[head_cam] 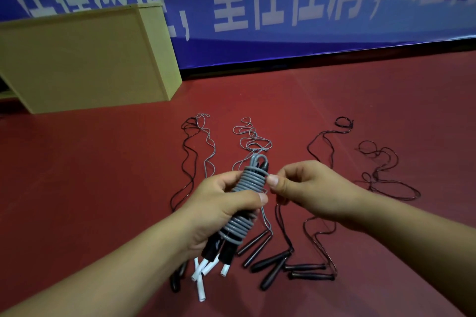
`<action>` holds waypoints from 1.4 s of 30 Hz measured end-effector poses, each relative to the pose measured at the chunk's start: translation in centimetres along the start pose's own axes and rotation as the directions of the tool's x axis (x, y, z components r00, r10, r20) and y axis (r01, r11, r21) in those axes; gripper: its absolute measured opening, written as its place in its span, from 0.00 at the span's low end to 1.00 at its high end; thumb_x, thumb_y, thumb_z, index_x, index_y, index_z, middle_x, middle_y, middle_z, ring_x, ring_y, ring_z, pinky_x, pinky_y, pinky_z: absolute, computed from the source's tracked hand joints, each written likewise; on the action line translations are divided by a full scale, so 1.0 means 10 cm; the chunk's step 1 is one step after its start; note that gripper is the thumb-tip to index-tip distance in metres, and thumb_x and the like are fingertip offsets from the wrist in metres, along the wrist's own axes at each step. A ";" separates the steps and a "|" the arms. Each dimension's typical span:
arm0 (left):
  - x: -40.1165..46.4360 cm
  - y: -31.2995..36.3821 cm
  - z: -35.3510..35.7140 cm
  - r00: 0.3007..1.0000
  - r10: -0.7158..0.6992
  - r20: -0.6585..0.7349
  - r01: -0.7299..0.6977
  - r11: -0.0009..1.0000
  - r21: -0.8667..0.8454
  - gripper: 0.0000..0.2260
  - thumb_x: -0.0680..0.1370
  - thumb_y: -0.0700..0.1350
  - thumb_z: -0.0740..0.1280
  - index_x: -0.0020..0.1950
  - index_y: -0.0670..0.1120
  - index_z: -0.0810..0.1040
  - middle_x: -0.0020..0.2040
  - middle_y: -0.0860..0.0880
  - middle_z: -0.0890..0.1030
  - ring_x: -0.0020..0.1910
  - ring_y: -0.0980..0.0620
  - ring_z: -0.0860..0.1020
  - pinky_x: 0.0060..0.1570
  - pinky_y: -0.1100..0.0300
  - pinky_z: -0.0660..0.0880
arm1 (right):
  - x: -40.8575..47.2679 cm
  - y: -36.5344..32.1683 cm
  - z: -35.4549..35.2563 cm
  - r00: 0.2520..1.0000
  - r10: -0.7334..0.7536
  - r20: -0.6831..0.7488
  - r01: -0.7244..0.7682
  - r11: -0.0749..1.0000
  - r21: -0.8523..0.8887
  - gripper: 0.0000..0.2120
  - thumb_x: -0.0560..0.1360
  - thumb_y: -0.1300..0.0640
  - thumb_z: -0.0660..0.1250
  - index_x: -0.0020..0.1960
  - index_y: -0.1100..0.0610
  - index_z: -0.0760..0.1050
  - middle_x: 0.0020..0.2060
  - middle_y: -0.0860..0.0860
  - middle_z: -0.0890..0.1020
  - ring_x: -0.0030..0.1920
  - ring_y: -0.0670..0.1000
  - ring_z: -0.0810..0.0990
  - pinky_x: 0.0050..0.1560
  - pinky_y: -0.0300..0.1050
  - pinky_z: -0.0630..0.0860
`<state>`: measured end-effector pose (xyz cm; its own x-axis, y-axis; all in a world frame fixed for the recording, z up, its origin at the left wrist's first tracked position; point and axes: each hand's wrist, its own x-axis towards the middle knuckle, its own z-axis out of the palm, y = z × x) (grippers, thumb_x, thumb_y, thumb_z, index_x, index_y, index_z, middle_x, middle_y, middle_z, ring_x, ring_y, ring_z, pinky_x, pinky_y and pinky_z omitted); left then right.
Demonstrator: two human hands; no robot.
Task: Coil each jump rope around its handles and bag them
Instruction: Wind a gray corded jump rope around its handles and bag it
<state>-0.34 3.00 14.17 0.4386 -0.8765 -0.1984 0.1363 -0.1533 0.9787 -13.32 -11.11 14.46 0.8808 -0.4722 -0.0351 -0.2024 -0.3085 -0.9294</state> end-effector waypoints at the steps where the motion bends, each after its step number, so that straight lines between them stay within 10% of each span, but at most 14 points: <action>1: 0.00 0.00 0.00 1.000 -0.003 0.012 0.003 1.000 -0.010 0.09 0.68 0.35 0.76 0.44 0.46 0.84 0.36 0.44 0.79 0.33 0.50 0.77 0.34 0.61 0.76 | -0.01 0.00 -0.01 1.000 0.000 0.005 0.000 1.000 0.015 0.17 0.76 0.49 0.67 0.41 0.63 0.78 0.25 0.44 0.76 0.23 0.38 0.69 0.27 0.27 0.64; 6: 0.04 -0.01 -0.02 1.000 -0.014 0.026 0.017 0.993 -0.113 0.25 0.63 0.38 0.76 0.59 0.40 0.78 0.42 0.46 0.84 0.38 0.54 0.82 0.38 0.64 0.78 | 0.00 0.02 -0.05 0.999 -0.024 0.027 0.020 0.988 0.153 0.09 0.73 0.52 0.69 0.42 0.58 0.77 0.30 0.51 0.77 0.30 0.47 0.67 0.27 0.34 0.63; 16: 0.04 -0.05 -0.05 0.994 -0.042 0.101 0.055 0.990 -0.131 0.18 0.71 0.41 0.68 0.60 0.40 0.81 0.46 0.46 0.82 0.42 0.53 0.78 0.48 0.59 0.72 | -0.02 0.04 0.02 0.996 -0.091 0.016 0.082 0.948 0.307 0.08 0.70 0.51 0.70 0.41 0.56 0.77 0.33 0.56 0.80 0.36 0.55 0.71 0.36 0.47 0.65; 24: 0.05 -0.07 0.03 0.999 0.008 0.034 -0.012 0.993 0.117 0.14 0.82 0.48 0.61 0.66 0.51 0.78 0.60 0.50 0.83 0.61 0.51 0.78 0.71 0.43 0.64 | 0.00 -0.01 0.11 0.989 -0.071 -0.128 0.111 0.934 0.340 0.06 0.77 0.59 0.67 0.45 0.62 0.73 0.31 0.56 0.76 0.29 0.49 0.72 0.27 0.37 0.67; 36: -0.06 -0.09 0.17 0.998 0.007 0.063 -0.006 1.000 -0.013 0.29 0.74 0.65 0.67 0.65 0.46 0.76 0.58 0.44 0.83 0.48 0.50 0.82 0.46 0.54 0.78 | -0.11 -0.08 0.08 0.980 -0.065 0.188 -0.010 0.926 0.378 0.11 0.75 0.68 0.67 0.58 0.64 0.76 0.34 0.50 0.78 0.30 0.42 0.73 0.30 0.34 0.70; 42: -0.08 -0.03 0.17 0.999 -0.005 0.045 0.008 0.998 -0.057 0.29 0.61 0.64 0.77 0.51 0.46 0.77 0.34 0.49 0.76 0.28 0.50 0.76 0.26 0.60 0.75 | -0.14 -0.15 -0.07 0.982 0.026 0.185 -0.094 0.925 0.369 0.10 0.68 0.60 0.71 0.48 0.63 0.80 0.35 0.55 0.80 0.30 0.46 0.76 0.28 0.37 0.70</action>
<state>-2.27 2.93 14.11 0.3978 -0.8952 -0.2008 0.1902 -0.1337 0.9726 -14.51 -10.56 16.14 0.9394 -0.3186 -0.1263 -0.1118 0.0635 -0.9917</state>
